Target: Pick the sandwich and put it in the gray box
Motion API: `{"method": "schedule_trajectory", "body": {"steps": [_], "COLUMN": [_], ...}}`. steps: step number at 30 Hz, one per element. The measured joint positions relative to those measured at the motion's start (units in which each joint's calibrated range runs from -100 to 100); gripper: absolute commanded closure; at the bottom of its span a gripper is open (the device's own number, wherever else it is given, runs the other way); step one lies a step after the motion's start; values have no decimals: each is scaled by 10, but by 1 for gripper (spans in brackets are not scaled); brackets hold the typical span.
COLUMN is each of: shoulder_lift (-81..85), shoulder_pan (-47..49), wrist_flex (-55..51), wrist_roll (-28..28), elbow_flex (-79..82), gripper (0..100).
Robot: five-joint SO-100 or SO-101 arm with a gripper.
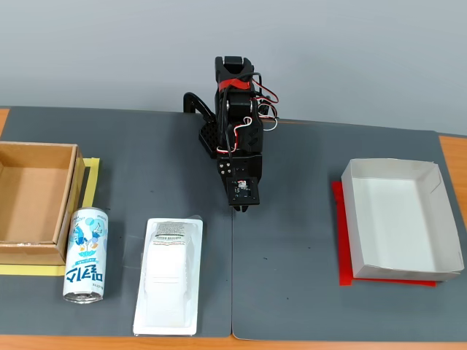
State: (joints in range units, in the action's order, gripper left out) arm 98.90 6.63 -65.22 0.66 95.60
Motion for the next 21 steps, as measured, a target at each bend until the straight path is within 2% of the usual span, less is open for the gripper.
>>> {"method": "schedule_trajectory", "body": {"steps": [21], "shoulder_lift": [0], "shoulder_pan": [1], "wrist_flex": [0], "wrist_roll": [3], "elbow_flex": [0], "gripper": [98]}}
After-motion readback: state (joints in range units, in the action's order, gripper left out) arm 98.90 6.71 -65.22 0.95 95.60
